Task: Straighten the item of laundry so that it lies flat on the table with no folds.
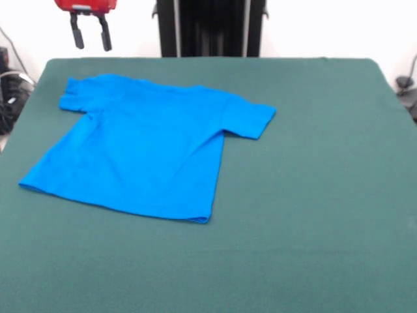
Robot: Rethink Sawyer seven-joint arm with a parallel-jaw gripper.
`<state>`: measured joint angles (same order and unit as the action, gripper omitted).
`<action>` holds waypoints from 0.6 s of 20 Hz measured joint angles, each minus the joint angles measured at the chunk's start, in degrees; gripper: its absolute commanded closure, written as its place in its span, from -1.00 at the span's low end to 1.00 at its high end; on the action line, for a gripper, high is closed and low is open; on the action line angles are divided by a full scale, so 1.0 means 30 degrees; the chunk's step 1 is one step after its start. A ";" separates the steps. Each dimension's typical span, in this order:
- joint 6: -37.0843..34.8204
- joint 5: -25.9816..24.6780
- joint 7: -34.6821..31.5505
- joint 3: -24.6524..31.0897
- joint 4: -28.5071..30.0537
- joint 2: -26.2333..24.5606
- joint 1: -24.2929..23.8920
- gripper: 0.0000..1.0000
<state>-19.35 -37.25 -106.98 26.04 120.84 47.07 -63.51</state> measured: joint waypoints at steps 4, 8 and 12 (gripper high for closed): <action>0.0000 0.0004 0.0000 0.0033 -0.0003 0.0033 -0.0002 -1.00; 0.0000 0.0000 0.0000 0.0080 -0.0003 0.0173 -0.0002 -1.00; 0.0000 0.0000 0.0000 0.0188 0.0000 0.0312 -0.0002 -1.00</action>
<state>-19.35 -37.25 -106.98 26.60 120.84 48.01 -63.52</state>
